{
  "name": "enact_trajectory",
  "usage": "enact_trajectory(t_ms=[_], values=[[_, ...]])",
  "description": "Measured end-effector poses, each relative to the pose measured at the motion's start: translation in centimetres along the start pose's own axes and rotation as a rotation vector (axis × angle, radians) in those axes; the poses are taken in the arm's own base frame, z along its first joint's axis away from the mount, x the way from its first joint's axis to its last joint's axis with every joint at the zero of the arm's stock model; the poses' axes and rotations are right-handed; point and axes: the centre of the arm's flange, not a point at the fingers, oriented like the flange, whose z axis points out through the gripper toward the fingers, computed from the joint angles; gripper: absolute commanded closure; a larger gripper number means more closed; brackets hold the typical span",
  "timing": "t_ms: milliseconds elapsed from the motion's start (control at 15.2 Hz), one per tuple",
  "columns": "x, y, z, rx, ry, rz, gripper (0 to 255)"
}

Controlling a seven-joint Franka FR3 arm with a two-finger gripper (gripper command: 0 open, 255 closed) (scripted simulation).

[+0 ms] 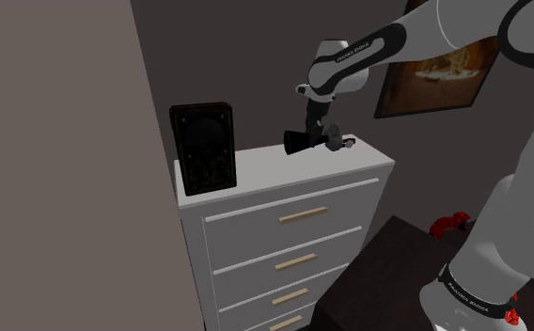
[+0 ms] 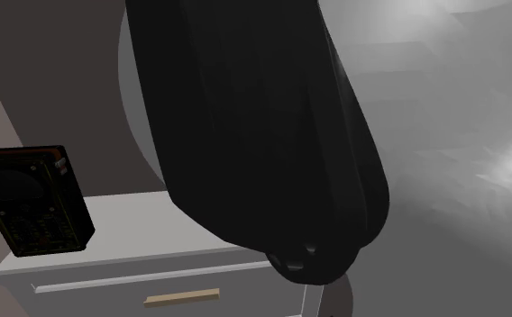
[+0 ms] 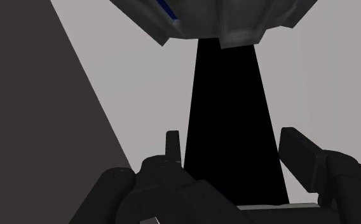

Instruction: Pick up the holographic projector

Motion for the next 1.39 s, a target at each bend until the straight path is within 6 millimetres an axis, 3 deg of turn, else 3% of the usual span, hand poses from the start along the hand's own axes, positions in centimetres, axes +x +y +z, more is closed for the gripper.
enact_trajectory(t_ms=[396, 1386], values=[[0.0, 0.0, -0.2, 0.001, -0.001, 0.000, 255], [0.6, 0.4, -7.5, 0.002, -0.002, 0.000, 255]])
